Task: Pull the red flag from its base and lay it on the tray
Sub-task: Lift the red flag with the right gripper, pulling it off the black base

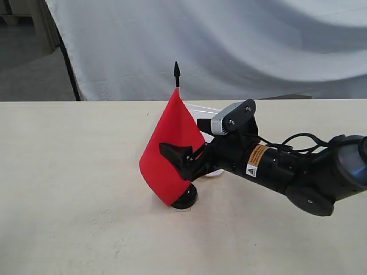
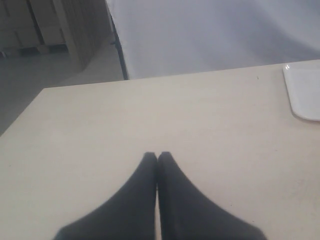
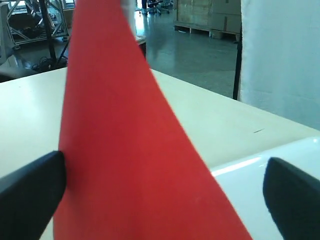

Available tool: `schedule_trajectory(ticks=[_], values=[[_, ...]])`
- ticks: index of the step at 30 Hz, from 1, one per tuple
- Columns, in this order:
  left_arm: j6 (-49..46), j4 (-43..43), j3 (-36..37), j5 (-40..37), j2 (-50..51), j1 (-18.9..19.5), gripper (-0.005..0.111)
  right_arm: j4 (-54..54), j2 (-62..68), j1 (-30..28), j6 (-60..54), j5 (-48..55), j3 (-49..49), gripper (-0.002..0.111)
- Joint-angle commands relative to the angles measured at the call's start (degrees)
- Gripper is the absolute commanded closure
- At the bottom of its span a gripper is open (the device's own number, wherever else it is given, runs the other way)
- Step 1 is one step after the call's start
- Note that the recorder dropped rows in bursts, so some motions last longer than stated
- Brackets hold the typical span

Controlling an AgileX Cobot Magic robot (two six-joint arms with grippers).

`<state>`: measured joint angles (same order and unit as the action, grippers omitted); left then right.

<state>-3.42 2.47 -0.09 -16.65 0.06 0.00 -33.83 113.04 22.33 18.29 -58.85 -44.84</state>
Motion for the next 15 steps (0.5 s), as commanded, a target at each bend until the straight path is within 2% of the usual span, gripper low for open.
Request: schedule_trajectory(ticks=[1, 7, 10, 13, 15], values=[[0.2, 0.3, 0.1, 0.4, -0.1, 0.0, 0.107, 0.2, 3.0, 0.1, 1.0, 0.3, -2.6, 0.004], [0.2, 0.3, 0.1, 0.4, -0.1, 0.0, 0.107, -0.5, 4.7, 0.1, 1.4, -2.6, -3.3, 0.005], [0.2, 0.3, 0.1, 0.4, -0.1, 0.0, 0.107, -0.5, 4.7, 0.6, 1.4, -3.8, -3.3, 0.011], [0.2, 0.3, 0.1, 0.4, -0.1, 0.0, 0.107, -0.3, 4.7, 1.5, 0.9, -4.0, -3.5, 0.027], [0.2, 0.3, 0.1, 0.4, -0.1, 0.0, 0.107, -0.3, 4.7, 2.1, 0.3, -2.9, -3.8, 0.048]])
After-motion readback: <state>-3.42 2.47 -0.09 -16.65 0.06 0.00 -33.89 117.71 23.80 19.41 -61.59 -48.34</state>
